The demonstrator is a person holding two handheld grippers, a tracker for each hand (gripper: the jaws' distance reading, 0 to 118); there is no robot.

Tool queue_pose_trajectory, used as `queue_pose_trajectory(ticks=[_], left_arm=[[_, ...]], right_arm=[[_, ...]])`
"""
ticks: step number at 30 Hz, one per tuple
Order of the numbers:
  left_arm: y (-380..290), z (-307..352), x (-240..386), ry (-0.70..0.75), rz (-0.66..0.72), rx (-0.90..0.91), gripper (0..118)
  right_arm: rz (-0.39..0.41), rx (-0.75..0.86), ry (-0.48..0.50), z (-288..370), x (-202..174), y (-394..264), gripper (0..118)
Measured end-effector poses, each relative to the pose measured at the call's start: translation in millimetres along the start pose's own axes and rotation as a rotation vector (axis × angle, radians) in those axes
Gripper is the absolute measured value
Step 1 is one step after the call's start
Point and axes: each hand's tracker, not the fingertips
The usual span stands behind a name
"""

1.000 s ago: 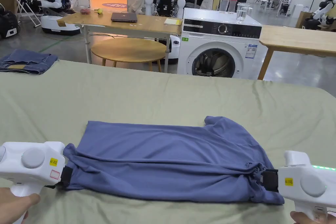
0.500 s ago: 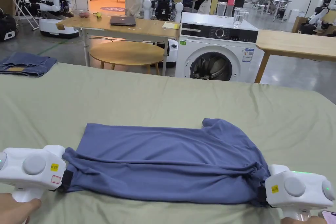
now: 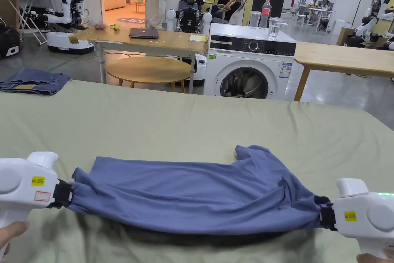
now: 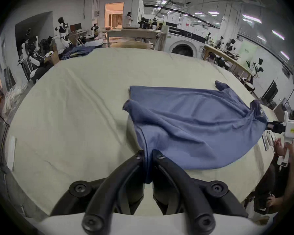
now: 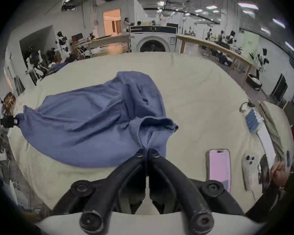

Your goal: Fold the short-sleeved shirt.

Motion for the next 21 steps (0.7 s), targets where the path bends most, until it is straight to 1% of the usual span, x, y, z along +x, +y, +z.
queue_pose_trajectory(ticks=[1, 3, 4, 5, 7, 10, 15, 20, 21], left_arm=[[-7.9, 3.0, -2.7, -0.006, 0.009, -0.003, 1], [-28.3, 10.4, -6.5, -0.004, 0.012, -0.004, 1], [-36.4, 11.8, -7.8, -0.005, 0.012, -0.018, 1], [-47.0, 13.1, -7.7, -0.003, 0.009, -0.028, 1], [-66.9, 13.6, -6.0, 0.018, -0.024, -0.060, 1], [-91.8, 2.9, -9.3, 0.037, -0.038, -0.109, 1], [-114.7, -24.9, -13.5, 0.049, -0.028, -0.145, 1], [-106.6, -19.2, -8.9, 0.064, -0.013, -0.135, 1], [-101.7, -14.0, -7.2, 0.065, 0.005, -0.134, 1]], right_arm=[[0.004, -0.004, 0.003, 5.7, -1.4, -8.8, 0], [0.036, -0.022, -0.007, 14.9, -6.4, -31.7, 0], [0.036, -0.027, -0.010, 17.9, -7.5, -41.6, 0], [0.059, -0.052, -0.014, 19.9, -9.6, -53.6, 0], [0.080, -0.083, -0.052, 20.5, -13.9, -76.2, 0], [0.089, -0.124, -0.067, 11.5, -16.5, -104.4, 0], [0.063, -0.147, -0.068, -13.8, -13.9, -124.6, 0], [0.043, -0.129, -0.082, -8.0, -17.2, -113.5, 0], [0.024, -0.120, -0.092, -2.6, -18.0, -107.0, 3]])
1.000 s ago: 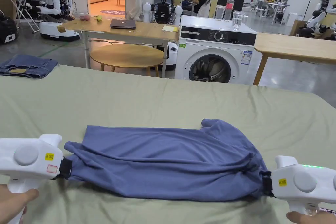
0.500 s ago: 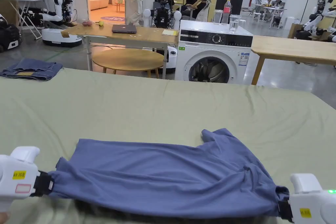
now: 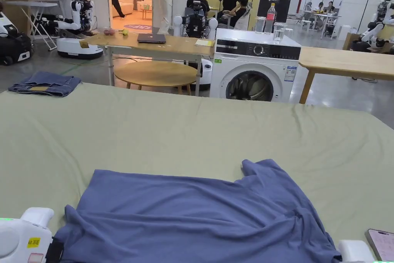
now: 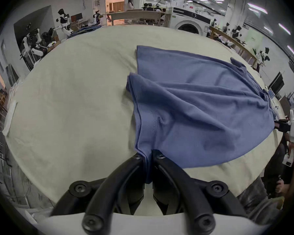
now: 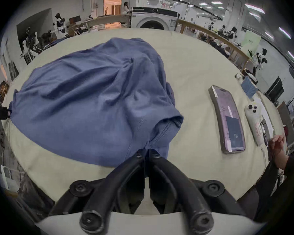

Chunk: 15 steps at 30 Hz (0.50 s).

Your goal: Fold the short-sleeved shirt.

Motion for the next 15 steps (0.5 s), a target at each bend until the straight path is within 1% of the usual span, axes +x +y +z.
queue_pose_trajectory(ticks=[1, 2, 3, 4, 5, 6, 8, 9, 10, 11, 13, 14, 15], left_arm=[[4.3, 4.5, 1.8, 0.001, 0.013, 0.007, 1], [7.7, 10.6, 5.8, 0.010, 0.012, 0.035, 5], [11.2, 17.4, 11.0, 0.021, 0.001, 0.081, 21], [14.3, 20.4, 13.4, 0.021, -0.008, 0.116, 30], [18.8, 25.7, 18.6, 0.016, -0.016, 0.157, 35], [23.4, 30.2, 24.6, 0.021, -0.020, 0.195, 37], [28.8, 38.7, 36.5, 0.015, -0.036, 0.289, 37], [30.7, 43.5, 43.9, 0.009, -0.054, 0.338, 37], [32.1, 47.2, 51.2, 0.013, -0.069, 0.374, 37], [32.5, 51.5, 60.1, 0.019, -0.084, 0.420, 37], [30.9, 58.0, 73.2, 0.020, -0.101, 0.503, 37], [29.9, 61.3, 80.4, 0.020, -0.110, 0.544, 35], [30.5, 63.5, 87.8, 0.027, -0.120, 0.565, 24]], right_arm=[[-0.022, 0.030, -0.013, 6.4, -0.9, 4.9, 8], [-0.033, 0.080, -0.033, 14.8, -3.4, 10.9, 18], [-0.027, 0.123, -0.058, 25.1, -7.8, 18.1, 43], [-0.023, 0.159, -0.067, 32.2, -11.8, 25.2, 55], [-0.023, 0.195, -0.066, 38.9, -16.9, 33.3, 56], [-0.024, 0.229, -0.057, 43.9, -22.5, 40.7, 56], [-0.044, 0.301, -0.034, 50.1, -34.5, 52.9, 56], [-0.044, 0.353, -0.007, 53.2, -42.2, 57.6, 56], [-0.047, 0.388, 0.005, 55.4, -48.5, 60.8, 56], [-0.046, 0.437, 0.015, 56.9, -56.5, 63.8, 52], [-0.048, 0.495, 0.024, 59.2, -71.5, 69.6, 17], [-0.054, 0.524, 0.037, 60.2, -78.5, 71.9, 5], [-0.059, 0.538, 0.050, 59.9, -87.4, 75.0, 0]])
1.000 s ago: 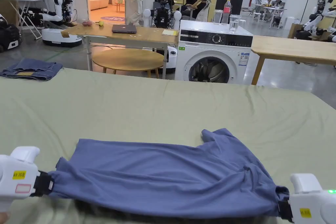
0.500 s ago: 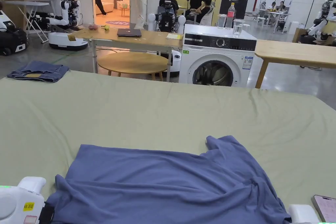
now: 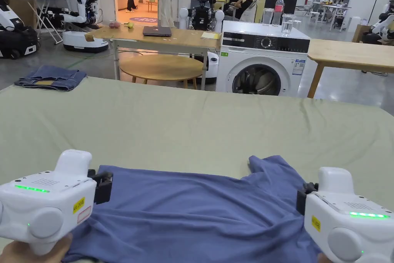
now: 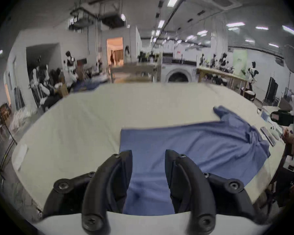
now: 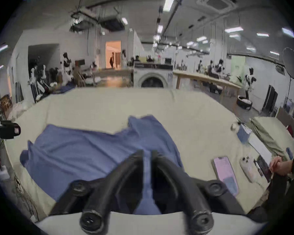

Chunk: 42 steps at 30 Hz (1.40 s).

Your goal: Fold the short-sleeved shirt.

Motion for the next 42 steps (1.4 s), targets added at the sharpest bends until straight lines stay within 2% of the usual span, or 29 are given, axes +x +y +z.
queue_pose_trajectory(ticks=[1, 2, 7, 12, 20, 22, 23, 24, 28, 30, 32, 34, 35, 37, 39, 42], left_arm=[[-0.5, -7.5, -0.8, 0.006, -0.006, 0.001, 8], [1.2, -9.5, 2.9, 0.011, -0.016, 0.012, 0], [18.9, -33.6, 2.5, 0.031, -0.018, -0.014, 0], [51.8, -105.5, -47.1, -0.012, 0.094, -0.205, 0], [76.3, -231.3, -111.3, -0.019, 0.182, -0.505, 0], [73.4, -251.9, -116.1, -0.021, 0.195, -0.573, 32], [71.0, -263.4, -119.1, -0.009, 0.197, -0.603, 42], [69.1, -272.9, -120.7, 0.010, 0.186, -0.606, 45], [54.5, -307.1, -121.5, 0.058, 0.168, -0.695, 45], [50.4, -304.5, -107.6, 0.051, 0.111, -0.695, 45], [53.4, -299.6, -92.0, 0.091, 0.042, -0.662, 39], [49.9, -286.7, -66.3, 0.083, -0.029, -0.632, 8], [46.4, -285.6, -55.5, 0.101, -0.098, -0.637, 0], [44.3, -281.5, -51.0, 0.103, -0.109, -0.630, 0], [48.2, -269.0, -57.6, 0.078, -0.039, -0.595, 0], [58.0, -243.4, -67.1, 0.025, -0.007, -0.542, 0]], right_arm=[[-0.004, 0.014, 0.016, -0.9, -4.7, 1.0, 0], [-0.004, 0.019, 0.028, -2.8, -10.2, 2.3, 0], [-0.018, 0.003, 0.079, -20.0, -27.7, 6.1, 0], [-0.016, -0.048, 0.095, -45.1, -35.7, 2.4, 0], [0.011, -0.135, 0.087, -77.4, -31.3, -6.2, 0], [0.014, -0.152, 0.083, -83.5, -29.6, -8.5, 0], [0.014, -0.159, 0.083, -85.9, -28.3, -10.0, 0], [0.016, -0.167, 0.079, -88.4, -28.0, -11.3, 0], [0.018, -0.195, 0.072, -95.2, -24.4, -16.2, 0], [0.021, -0.209, 0.064, -98.0, -23.1, -18.8, 0], [0.016, -0.222, 0.063, -99.4, -19.8, -20.4, 0], [0.007, -0.234, 0.068, -101.6, -16.0, -20.1, 0], [-0.002, -0.241, 0.069, -103.8, -12.9, -18.4, 0], [-0.021, -0.253, 0.061, -109.2, -3.9, -11.9, 0], [-0.037, -0.273, 0.051, -118.3, 9.3, 3.2, 0], [-0.055, -0.318, 0.029, -141.8, 36.3, 33.9, 0]])
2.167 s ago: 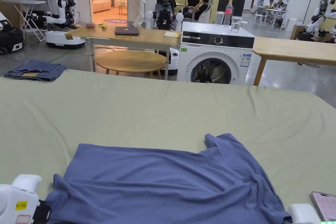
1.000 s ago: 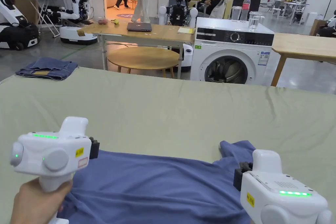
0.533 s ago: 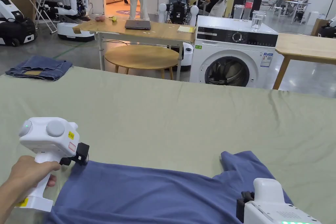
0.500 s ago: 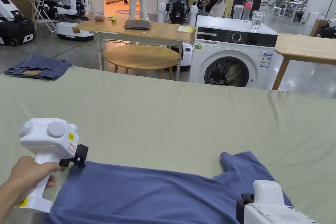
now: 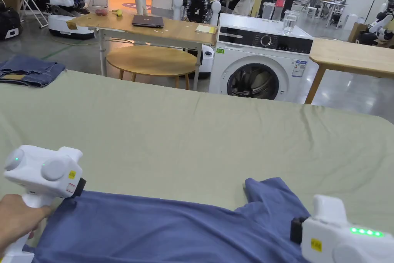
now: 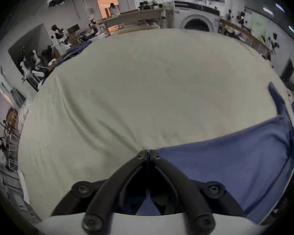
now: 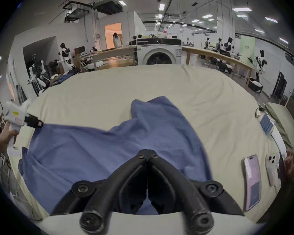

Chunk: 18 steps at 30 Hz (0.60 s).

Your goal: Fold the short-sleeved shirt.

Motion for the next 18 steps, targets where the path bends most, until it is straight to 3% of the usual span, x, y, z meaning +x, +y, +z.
queue_pose_trajectory(ticks=[2, 5, 6, 14, 16, 17, 18], left_arm=[[-4.9, 17.2, 0.2, -0.002, 0.004, 0.028, 0], [-7.1, 33.3, -6.3, -0.023, 0.005, 0.067, 0], [-8.2, 38.4, -6.0, -0.017, 0.010, 0.074, 0], [-11.5, 48.5, -14.7, -0.039, 0.053, 0.110, 0], [-10.7, 46.8, -15.0, -0.039, 0.052, 0.113, 0], [-10.4, 46.9, -14.2, -0.038, 0.056, 0.110, 0], [-10.4, 47.5, -13.1, -0.039, 0.054, 0.111, 0]], right_arm=[[-0.020, -0.037, -0.022, -15.2, 17.2, 26.7, 1], [0.002, -0.145, -0.053, -54.6, 36.5, 58.5, 50], [0.020, -0.183, -0.057, -69.8, 41.1, 66.7, 59], [0.026, -0.443, -0.028, -165.0, 52.9, 73.5, 59], [0.009, -0.442, -0.019, -168.5, 54.6, 72.8, 58], [0.005, -0.427, -0.020, -164.9, 52.8, 74.1, 55], [0.015, -0.421, -0.036, -164.2, 51.8, 76.3, 45]])
